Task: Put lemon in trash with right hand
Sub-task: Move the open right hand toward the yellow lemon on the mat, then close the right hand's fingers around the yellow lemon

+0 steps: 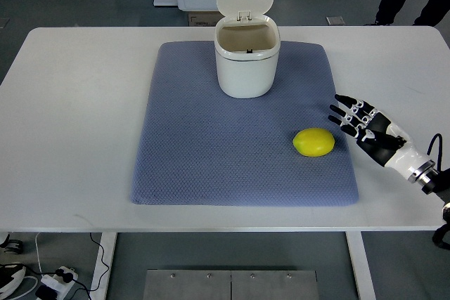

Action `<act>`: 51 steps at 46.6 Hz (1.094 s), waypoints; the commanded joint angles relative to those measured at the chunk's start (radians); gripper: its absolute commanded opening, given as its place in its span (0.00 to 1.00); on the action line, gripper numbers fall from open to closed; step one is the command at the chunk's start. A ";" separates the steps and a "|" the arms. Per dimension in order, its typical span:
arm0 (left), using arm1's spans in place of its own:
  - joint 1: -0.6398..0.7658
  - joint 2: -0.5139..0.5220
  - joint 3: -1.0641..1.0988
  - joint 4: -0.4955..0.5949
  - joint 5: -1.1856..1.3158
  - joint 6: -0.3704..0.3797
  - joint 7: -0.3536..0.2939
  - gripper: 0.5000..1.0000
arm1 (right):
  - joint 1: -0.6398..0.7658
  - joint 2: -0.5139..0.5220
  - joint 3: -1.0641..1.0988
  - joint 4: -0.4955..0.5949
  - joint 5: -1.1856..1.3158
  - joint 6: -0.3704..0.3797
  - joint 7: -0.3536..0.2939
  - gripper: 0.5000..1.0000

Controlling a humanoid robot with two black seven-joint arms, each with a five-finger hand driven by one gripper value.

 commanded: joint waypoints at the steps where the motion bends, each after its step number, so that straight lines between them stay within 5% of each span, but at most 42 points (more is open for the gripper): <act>1: 0.000 0.000 0.000 -0.001 0.000 0.000 0.000 1.00 | 0.000 0.006 -0.012 0.000 0.000 0.000 0.008 0.99; 28: 0.000 0.000 0.000 -0.001 -0.001 0.000 0.000 1.00 | 0.020 0.040 -0.062 -0.015 -0.126 -0.100 0.186 0.99; 51: 0.000 0.000 0.000 -0.001 0.000 0.000 0.000 1.00 | 0.038 0.040 -0.119 -0.011 -0.278 -0.172 0.193 0.99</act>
